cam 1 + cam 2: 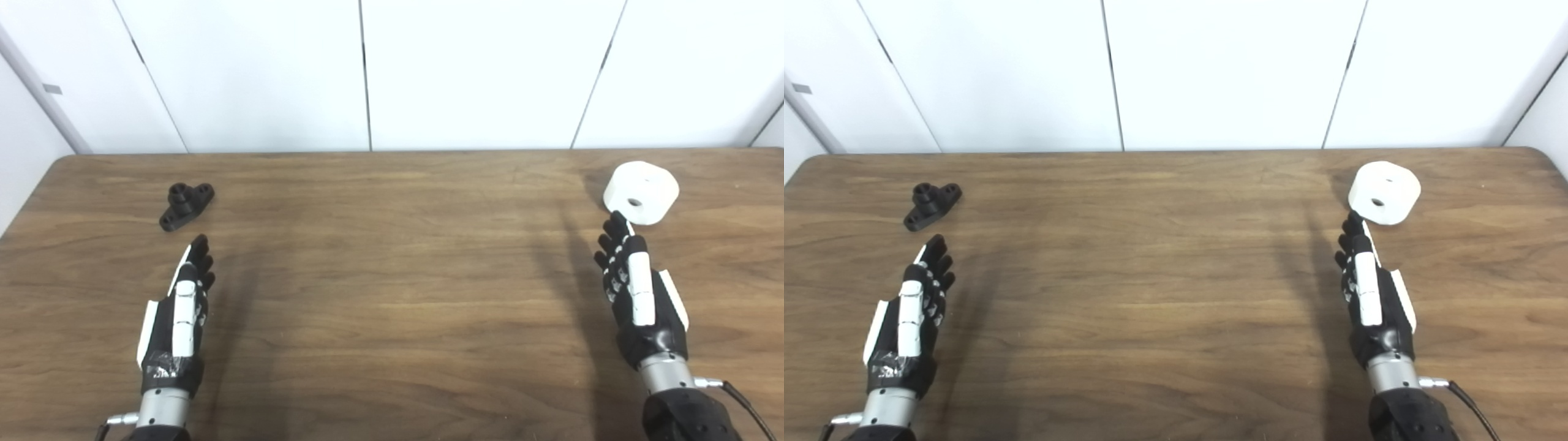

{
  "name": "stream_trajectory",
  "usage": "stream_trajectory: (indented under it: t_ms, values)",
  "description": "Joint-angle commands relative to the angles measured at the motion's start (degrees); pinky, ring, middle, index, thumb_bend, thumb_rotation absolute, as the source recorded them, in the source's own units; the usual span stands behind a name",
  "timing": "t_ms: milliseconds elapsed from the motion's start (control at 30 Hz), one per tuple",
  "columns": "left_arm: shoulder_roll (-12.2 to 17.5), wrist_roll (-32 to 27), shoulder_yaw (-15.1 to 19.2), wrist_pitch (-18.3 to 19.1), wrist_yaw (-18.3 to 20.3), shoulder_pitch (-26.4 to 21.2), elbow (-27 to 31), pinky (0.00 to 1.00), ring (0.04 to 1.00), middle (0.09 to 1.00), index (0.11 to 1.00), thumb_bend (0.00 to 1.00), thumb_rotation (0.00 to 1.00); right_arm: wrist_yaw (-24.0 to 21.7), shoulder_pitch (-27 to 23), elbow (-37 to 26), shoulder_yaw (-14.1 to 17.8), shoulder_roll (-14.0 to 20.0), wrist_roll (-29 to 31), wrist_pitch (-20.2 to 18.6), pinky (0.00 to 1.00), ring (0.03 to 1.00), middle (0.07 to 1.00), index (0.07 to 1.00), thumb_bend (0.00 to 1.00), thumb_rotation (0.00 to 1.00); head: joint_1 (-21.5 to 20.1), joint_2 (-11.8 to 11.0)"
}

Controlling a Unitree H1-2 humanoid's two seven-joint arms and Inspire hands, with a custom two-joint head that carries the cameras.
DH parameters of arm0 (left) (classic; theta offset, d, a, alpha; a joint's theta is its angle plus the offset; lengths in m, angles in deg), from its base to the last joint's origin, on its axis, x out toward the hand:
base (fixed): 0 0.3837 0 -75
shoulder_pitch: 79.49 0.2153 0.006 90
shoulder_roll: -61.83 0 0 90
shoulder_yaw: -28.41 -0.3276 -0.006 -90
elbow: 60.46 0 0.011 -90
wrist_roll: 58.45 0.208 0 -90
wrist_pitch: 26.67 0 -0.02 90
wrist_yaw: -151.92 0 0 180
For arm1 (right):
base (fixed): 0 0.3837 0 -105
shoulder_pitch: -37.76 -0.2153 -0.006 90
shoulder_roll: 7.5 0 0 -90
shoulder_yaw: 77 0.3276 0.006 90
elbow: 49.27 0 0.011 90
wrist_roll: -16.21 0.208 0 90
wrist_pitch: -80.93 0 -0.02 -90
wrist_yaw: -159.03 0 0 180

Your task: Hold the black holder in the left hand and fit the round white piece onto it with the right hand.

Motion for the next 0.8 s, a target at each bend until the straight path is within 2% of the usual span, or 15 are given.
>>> stream_trajectory:
  t_ms: [0, 333, 467, 500, 533, 600, 633, 700, 733, 767]
  values:
    - [0.7, -0.2, 0.1, -2.5, 0.0, -1.2, 0.2, 1.0, 1.0, 1.0, 0.98, 0.51, 0.98, 0.3, -1.6, -1.5, 0.3, 0.1, 0.4, 1.4, 1.0, 1.0, 1.0, 1.0, 0.54, 1.0, 0.1, 0.0]
    - [0.7, 0.3, 0.0, -2.2, -0.2, -1.1, 0.5, 1.0, 1.0, 1.0, 0.976, 0.51, 0.99, 0.3, -1.5, -1.4, 0.4, 0.2, 0.3, 1.6, 1.0, 1.0, 1.0, 1.0, 0.53, 1.0, 0.5, 0.0]
    - [0.3, 0.8, -0.4, -2.8, -0.2, -1.1, 0.2, 1.0, 1.0, 1.0, 0.976, 0.51, 0.98, -0.1, -1.6, -0.9, 0.7, 0.8, 0.6, 2.2, 1.0, 1.0, 1.0, 1.0, 0.54, 1.0, 4.5, -0.8]
    - [0.1, 1.1, -0.7, -3.1, -0.3, -1.1, 0.1, 1.0, 1.0, 1.0, 0.98, 0.51, 0.99, -0.4, -1.5, -0.8, 0.9, 1.2, 1.0, 2.2, 1.0, 1.0, 1.0, 1.0, 0.53, 1.0, 6.7, -1.4]
    - [0.0, 1.4, -0.9, -3.2, -0.3, -1.0, 0.1, 1.0, 1.0, 1.0, 0.981, 0.51, 0.99, -0.6, -1.4, -0.7, 1.1, 1.4, 1.2, 2.3, 1.0, 1.0, 1.0, 1.0, 0.54, 1.0, 6.7, -1.4]
    - [-0.4, 2.3, -1.7, -3.5, -0.4, -0.6, 0.1, 1.0, 1.0, 1.0, 0.983, 0.51, 1.0, -1.0, -1.1, -0.7, 1.6, 2.0, 2.0, 2.0, 1.0, 1.0, 1.0, 1.0, 0.55, 1.0, 10.2, -2.7]
    - [-0.6, 2.7, -2.0, -3.5, -0.5, -0.4, 0.1, 1.0, 1.0, 1.0, 0.982, 0.51, 1.0, -1.2, -0.9, -0.7, 1.9, 2.2, 2.4, 2.1, 1.0, 1.0, 1.0, 1.0, 0.55, 1.0, 10.6, -2.9]
    - [-1.3, 3.5, -2.7, -3.4, -0.9, 0.0, 0.2, 1.0, 1.0, 1.0, 0.982, 0.51, 1.0, -1.6, -0.6, 0.1, 2.3, 2.7, 3.3, 2.7, 1.0, 1.0, 1.0, 1.0, 0.55, 1.0, 14.0, -4.9]
    - [-1.6, 3.7, -2.9, -3.2, -1.0, 0.2, 0.2, 1.0, 1.0, 1.0, 0.981, 0.52, 1.0, -1.9, -0.4, 0.5, 2.5, 2.9, 3.6, 3.3, 1.0, 1.0, 1.0, 1.0, 0.55, 1.0, 14.0, -4.9]
    - [-1.8, 3.9, -3.2, -3.3, -1.1, 0.4, 0.2, 1.0, 1.0, 1.0, 0.981, 0.52, 1.0, -2.2, -0.3, 1.0, 2.5, 3.1, 3.8, 4.0, 1.0, 1.0, 1.0, 1.0, 0.55, 1.0, 15.3, -5.8]
